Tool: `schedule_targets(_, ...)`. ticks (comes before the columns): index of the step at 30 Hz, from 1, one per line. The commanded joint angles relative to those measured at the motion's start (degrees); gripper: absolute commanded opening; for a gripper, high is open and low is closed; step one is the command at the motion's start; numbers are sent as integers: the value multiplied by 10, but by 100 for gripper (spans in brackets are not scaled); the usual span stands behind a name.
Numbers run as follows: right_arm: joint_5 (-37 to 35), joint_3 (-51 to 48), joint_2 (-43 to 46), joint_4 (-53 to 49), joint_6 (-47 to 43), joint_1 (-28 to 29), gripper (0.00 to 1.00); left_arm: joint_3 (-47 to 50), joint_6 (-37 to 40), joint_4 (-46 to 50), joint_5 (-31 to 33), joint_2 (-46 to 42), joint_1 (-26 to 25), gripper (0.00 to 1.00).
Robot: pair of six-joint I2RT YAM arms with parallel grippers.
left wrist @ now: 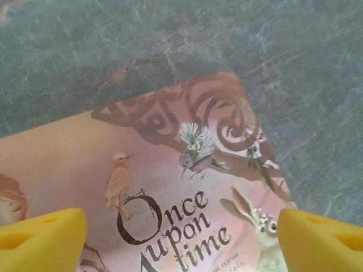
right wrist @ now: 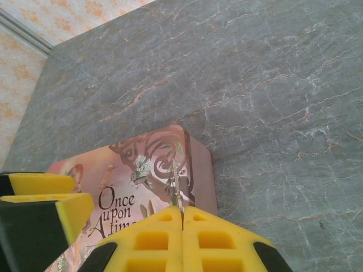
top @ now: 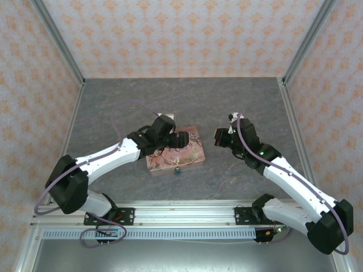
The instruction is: Unlock the padlock with the key
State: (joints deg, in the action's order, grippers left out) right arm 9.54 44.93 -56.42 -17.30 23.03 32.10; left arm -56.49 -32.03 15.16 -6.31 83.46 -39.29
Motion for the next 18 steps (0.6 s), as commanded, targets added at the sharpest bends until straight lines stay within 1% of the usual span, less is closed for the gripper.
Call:
schedule_targets(1, -18, 15, -7, -16, -6, 1, 0, -23, 1, -15, -4, 22, -3, 87)
schedule_targets(5, -18, 16, -9, -15, -7, 0, 0, -30, 3, -24, -12, 56, -2, 86)
schedule_targets(9, -17, 19, -15, -20, -10, 0, 0, -38, 7, -25, 6, 80, 0, 87)
schedule_targets(15, -20, 19, -23, -29, -12, 0, 0, -53, 6, -39, 3, 122, 23, 86)
schedule_targets(18, -17, 19, -26, -27, -12, 0, 0, -65, 7, -49, -6, 147, 43, 85)
